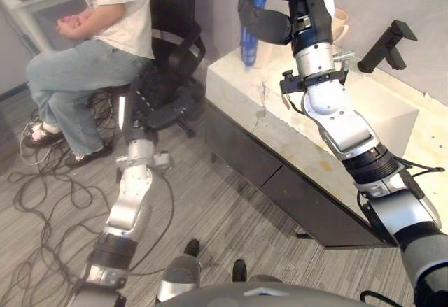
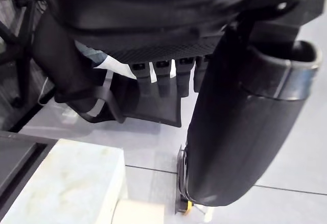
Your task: Organize the bathroom.
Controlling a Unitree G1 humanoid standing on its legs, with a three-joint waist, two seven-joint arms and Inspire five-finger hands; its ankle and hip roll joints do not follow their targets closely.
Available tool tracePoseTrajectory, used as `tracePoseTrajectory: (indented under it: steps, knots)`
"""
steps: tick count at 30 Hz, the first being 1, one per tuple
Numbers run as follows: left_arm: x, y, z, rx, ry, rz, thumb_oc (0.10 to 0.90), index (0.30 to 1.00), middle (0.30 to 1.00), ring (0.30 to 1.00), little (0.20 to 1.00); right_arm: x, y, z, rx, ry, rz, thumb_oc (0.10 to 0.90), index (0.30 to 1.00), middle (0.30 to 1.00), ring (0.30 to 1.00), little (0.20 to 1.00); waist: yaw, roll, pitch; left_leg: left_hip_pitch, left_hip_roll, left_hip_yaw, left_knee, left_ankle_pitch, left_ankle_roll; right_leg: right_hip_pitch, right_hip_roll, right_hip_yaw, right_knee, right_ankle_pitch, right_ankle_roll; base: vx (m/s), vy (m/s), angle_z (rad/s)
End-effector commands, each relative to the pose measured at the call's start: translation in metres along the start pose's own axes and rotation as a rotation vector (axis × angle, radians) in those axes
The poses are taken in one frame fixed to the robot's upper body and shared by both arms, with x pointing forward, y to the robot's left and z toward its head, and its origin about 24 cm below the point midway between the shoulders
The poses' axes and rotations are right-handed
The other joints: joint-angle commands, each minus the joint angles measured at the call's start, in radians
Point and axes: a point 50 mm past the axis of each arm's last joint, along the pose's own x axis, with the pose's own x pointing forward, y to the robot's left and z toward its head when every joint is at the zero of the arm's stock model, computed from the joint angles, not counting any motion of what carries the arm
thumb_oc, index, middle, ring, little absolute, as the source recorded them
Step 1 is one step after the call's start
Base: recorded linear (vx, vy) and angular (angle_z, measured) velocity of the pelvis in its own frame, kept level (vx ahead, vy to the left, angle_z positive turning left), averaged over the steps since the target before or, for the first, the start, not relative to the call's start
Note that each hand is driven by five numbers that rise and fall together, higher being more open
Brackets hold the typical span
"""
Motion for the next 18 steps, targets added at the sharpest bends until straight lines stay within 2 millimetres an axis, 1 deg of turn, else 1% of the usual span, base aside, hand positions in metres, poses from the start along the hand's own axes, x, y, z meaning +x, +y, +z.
tracePoseTrajectory:
  steps: [1,2,3,4,5,6,7,9,11,12,13,14,15,16,17,18]
  knots:
    - [0.009,-0.015,0.039,-0.059,-0.189,-0.097,0.8,0.9,0.9,0.9,0.9,0.031,-0.007,0.063,0.07,-0.33,-0.183,0.4,0.3,0.3,0.3,0.3,0.007,-0.047,-0.145,0.01,0.062,0.062,-0.024,-0.014,0.054,-0.039,0.03,0.042,-0.03,0.124,-0.065,0.22,0.248,-0.06]
    - [0.01,-0.017,0.038,-0.062,-0.181,-0.104,0.8,0.9,0.9,0.9,0.9,0.035,-0.007,0.062,0.051,-0.329,-0.196,0.4,0.3,0.3,0.3,0.3,0.009,-0.038,-0.152,0.01,0.095,0.049,-0.107,0.04,0.041,-0.035,0.028,0.047,-0.04,0.126,-0.061,0.2,0.25,-0.14]
    - [0.01,-0.018,0.036,-0.063,-0.174,-0.113,0.8,0.9,0.9,0.9,0.9,0.036,-0.008,0.06,0.025,-0.333,-0.203,0.4,0.3,0.3,0.3,0.3,0.008,-0.032,-0.157,0.008,0.123,0.05,-0.153,0.076,0.029,-0.026,0.023,0.05,-0.048,0.122,-0.057,0.22,0.264,-0.1]
    - [0.01,-0.019,0.034,-0.067,-0.162,-0.122,0.8,0.9,0.9,0.9,0.9,0.037,-0.009,0.059,0.013,-0.329,-0.204,0.4,0.3,0.3,0.3,0.3,0.006,-0.029,-0.162,0.008,0.135,0.058,-0.168,0.081,0.025,-0.015,0.017,0.05,-0.053,0.113,-0.056,0.23,0.321,-0.09]
    - [0.009,-0.023,0.029,-0.072,-0.149,-0.138,0.8,0.9,0.9,0.9,0.9,0.038,-0.014,0.055,0.003,-0.321,-0.206,0.4,0.3,0.3,0.3,0.3,-0.002,-0.023,-0.166,-0.006,0.151,0.085,-0.166,0.094,0.019,-0.011,0.003,0.051,-0.05,0.113,-0.046,0.23,0.307,-0.08]
    - [0.01,-0.023,0.027,-0.073,-0.141,-0.147,0.8,0.9,0.9,0.9,0.9,0.038,-0.016,0.054,-0.004,-0.32,-0.211,0.4,0.3,0.3,0.3,0.3,-0.009,-0.02,-0.173,0.006,0.155,0.101,-0.172,0.081,0.018,-0.003,-0.009,0.043,-0.052,0.102,-0.04,0.22,0.43,-0.07]
    - [0.009,-0.025,0.022,-0.075,-0.124,-0.164,0.8,0.9,0.9,0.9,0.9,0.038,-0.02,0.051,-0.023,-0.317,-0.219,0.4,0.3,0.3,0.3,0.3,-0.019,-0.01,-0.182,0.022,0.152,0.107,-0.177,0.073,0.009,-0.009,-0.029,0.035,-0.048,0.107,-0.02,0.22,0.367,-0.02]
    - [0.007,-0.027,0.02,-0.077,-0.112,-0.175,0.8,0.9,0.9,0.9,0.9,0.036,-0.022,0.049,-0.018,-0.305,-0.223,0.4,0.3,0.3,0.3,0.3,-0.025,-0.003,-0.186,0.035,0.138,0.102,-0.175,0.061,0.009,-0.014,-0.046,0.034,-0.042,0.111,-0.005,0.17,0.314,-0.07]
    - [0.004,-0.034,0.016,-0.061,-0.089,-0.216,0.8,0.9,0.9,0.9,0.9,0.033,-0.023,0.048,-0.05,-0.316,-0.232,0.4,0.3,0.3,0.3,0.3,-0.038,0.015,-0.19,0.072,0.113,0.12,-0.182,0.03,0.021,-0.042,-0.093,0.022,-0.006,0.112,0.028,0.23,0.387,-0.11]
    - [0.004,-0.035,0.015,-0.052,-0.081,-0.229,0.8,0.9,0.9,0.9,0.9,0.033,-0.024,0.048,-0.053,-0.314,-0.239,0.4,0.3,0.3,0.3,0.3,-0.039,0.019,-0.191,0.076,0.106,0.125,-0.182,0.024,0.027,-0.047,-0.104,0.017,0.007,0.109,0.033,0.18,0.305,-0.09]
    - [0.002,-0.037,0.013,-0.039,-0.073,-0.238,0.8,0.9,0.9,0.9,0.9,0.032,-0.025,0.047,-0.054,-0.311,-0.249,0.4,0.3,0.3,0.3,0.3,-0.039,0.022,-0.192,0.078,0.096,0.128,-0.181,0.019,0.037,-0.053,-0.114,0.007,0.028,0.104,0.038,0.19,0.287,-0.17]
    - [0.001,-0.036,0.01,-0.037,-0.059,-0.245,0.8,0.9,0.9,0.9,0.9,0.032,-0.028,0.047,-0.07,-0.308,-0.264,0.4,0.3,0.3,0.3,0.3,-0.035,0.028,-0.192,0.082,0.083,0.141,-0.18,0.018,0.051,-0.067,-0.132,-0.022,0.082,0.107,0.037,0.16,0.247,-0.13]
    - [0.0,-0.035,0.01,-0.035,-0.057,-0.246,0.8,0.9,0.9,0.9,0.9,0.032,-0.028,0.047,-0.075,-0.31,-0.267,0.4,0.3,0.3,0.3,0.3,-0.032,0.031,-0.19,0.086,0.077,0.144,-0.178,0.017,0.057,-0.082,-0.144,-0.039,0.126,0.126,0.034,0.12,0.183,-0.16]
    - [0.0,-0.035,0.009,-0.033,-0.056,-0.246,0.8,0.9,0.9,0.9,0.9,0.032,-0.028,0.047,-0.078,-0.311,-0.267,0.4,0.3,0.3,0.3,0.3,-0.031,0.032,-0.19,0.087,0.076,0.144,-0.178,0.017,0.058,-0.09,-0.147,-0.044,0.142,0.13,0.033,0.21,0.212,-0.1]
    - [0.0,-0.035,0.009,-0.014,-0.052,-0.259,0.8,0.9,0.9,0.9,0.9,0.034,-0.03,0.047,-0.087,-0.312,-0.277,0.4,0.3,0.3,0.3,0.3,-0.026,0.046,-0.179,0.117,0.058,0.145,-0.178,0.001,0.075,-0.132,-0.171,-0.09,0.262,0.16,0.02,0.22,0.193,-0.12]
    - [0.0,-0.035,0.009,-0.014,-0.051,-0.261,0.8,0.9,0.9,0.9,0.9,0.035,-0.03,0.047,-0.087,-0.311,-0.279,0.4,0.3,0.3,0.3,0.3,-0.025,0.048,-0.177,0.12,0.056,0.145,-0.178,-0.001,0.077,-0.138,-0.171,-0.091,0.272,0.159,0.018,0.27,0.21,-0.18]
